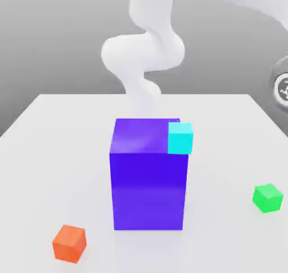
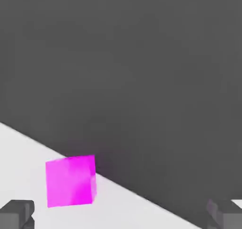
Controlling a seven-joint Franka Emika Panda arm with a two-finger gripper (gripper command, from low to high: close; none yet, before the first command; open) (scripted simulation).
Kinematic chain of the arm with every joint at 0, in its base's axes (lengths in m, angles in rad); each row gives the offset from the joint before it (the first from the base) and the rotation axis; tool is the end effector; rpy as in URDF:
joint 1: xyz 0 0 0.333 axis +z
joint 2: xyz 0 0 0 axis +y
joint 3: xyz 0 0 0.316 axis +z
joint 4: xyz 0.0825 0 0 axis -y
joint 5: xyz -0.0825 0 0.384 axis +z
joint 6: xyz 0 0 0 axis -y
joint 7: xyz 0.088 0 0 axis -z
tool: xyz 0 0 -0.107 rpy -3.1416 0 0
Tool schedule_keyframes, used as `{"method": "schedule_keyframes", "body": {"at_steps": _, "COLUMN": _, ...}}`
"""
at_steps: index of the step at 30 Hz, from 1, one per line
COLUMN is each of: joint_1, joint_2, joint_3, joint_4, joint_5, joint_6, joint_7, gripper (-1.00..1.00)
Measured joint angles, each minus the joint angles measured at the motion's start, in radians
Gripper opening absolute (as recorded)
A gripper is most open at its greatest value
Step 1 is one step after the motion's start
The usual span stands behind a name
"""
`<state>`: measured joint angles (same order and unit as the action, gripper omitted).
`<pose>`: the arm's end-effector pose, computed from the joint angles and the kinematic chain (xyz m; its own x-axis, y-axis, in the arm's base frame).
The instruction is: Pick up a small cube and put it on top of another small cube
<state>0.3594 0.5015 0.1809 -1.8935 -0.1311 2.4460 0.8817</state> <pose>0.5519 0.3233 0.2470 0.9633 -0.2652 0.0419 -0.2633 -0.9636 -0.0456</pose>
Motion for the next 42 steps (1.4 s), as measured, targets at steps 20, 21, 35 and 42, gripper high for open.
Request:
{"method": "schedule_keyframes", "body": {"at_steps": 20, "joint_1": 0.042, "joint_2": 0.067, "joint_3": 0.018, "joint_4": -0.028, "joint_5": 0.02, "joint_6": 0.031, "joint_7": 0.002, "gripper": -1.0}}
{"method": "schedule_keyframes", "body": {"at_steps": 21, "joint_1": 0.036, "joint_2": 0.043, "joint_3": 0.032, "joint_4": -0.058, "joint_5": 0.037, "joint_6": 0.037, "joint_7": -0.002, "gripper": -1.0}}
{"method": "schedule_keyframes", "body": {"at_steps": 35, "joint_1": 0.045, "joint_2": -0.314, "joint_3": 0.174, "joint_4": -0.486, "joint_5": 0.193, "joint_6": 0.135, "joint_7": -0.011, "gripper": -1.0}}
{"method": "schedule_keyframes", "body": {"at_steps": 42, "joint_1": 0.095, "joint_2": -0.455, "joint_3": 0.201, "joint_4": -0.692, "joint_5": 0.12, "joint_6": 0.188, "joint_7": 0.087, "gripper": -1.0}}
